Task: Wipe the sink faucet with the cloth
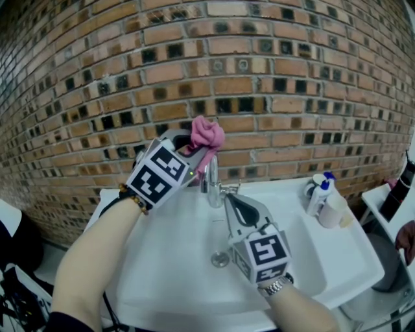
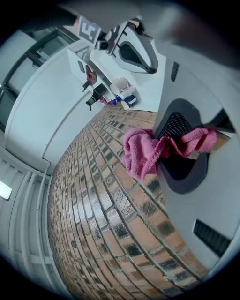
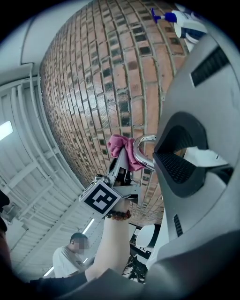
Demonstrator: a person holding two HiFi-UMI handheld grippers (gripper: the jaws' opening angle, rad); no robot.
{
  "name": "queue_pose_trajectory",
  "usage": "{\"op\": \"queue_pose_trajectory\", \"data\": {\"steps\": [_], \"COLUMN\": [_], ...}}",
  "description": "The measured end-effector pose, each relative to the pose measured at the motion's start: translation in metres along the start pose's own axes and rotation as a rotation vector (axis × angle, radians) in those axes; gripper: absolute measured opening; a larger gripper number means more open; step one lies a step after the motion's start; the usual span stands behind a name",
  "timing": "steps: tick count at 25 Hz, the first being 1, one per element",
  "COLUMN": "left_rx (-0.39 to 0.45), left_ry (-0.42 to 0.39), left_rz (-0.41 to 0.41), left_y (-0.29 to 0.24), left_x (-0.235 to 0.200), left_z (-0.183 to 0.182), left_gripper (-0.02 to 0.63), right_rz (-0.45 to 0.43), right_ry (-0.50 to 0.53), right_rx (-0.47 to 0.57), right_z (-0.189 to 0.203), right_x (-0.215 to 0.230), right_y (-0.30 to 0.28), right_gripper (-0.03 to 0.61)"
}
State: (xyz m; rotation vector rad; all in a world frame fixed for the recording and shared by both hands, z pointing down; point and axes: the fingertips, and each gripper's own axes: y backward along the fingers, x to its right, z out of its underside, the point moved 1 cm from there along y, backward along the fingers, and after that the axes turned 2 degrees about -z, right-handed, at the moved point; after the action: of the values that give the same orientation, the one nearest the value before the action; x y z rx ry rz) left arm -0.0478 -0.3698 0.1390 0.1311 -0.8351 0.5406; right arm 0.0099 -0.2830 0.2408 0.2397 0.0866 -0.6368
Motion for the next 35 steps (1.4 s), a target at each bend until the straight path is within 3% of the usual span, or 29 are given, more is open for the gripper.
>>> {"op": "queue_pose_trajectory", "data": {"steps": [8,15,28,35], "left_rx": [0.006,0.027,-0.02,-0.035], "left_ry": [-0.096,-0.101,-0.166,-0.142], "left_rz": [0.056,0.086,0.085,0.103], "left_y": [-0.021,-0.038,-0.068,-0.078], "left_x": [-0.009,-0.014,-0.01,-0.003], "left_z": [0.007,0.017,0.05,0.065], "left_gripper": [0.081,0.08,0.078,0.078], "right_rz": [-0.003,-0.009,-0.025,-0.035], "right_ry": [-0.004,-0.011,0.013,0.003], "right_rx": [-0.004,-0.012,-0.005,-0.013], "right_z": [0.001,0.002,0.002,0.0], "right_x": [0.001,-0.001,-0.004,-0.007], "right_y": [0.0,0.0,-0.003,-0.001], "right_gripper": [0.012,0.012,0.012,0.012]}}
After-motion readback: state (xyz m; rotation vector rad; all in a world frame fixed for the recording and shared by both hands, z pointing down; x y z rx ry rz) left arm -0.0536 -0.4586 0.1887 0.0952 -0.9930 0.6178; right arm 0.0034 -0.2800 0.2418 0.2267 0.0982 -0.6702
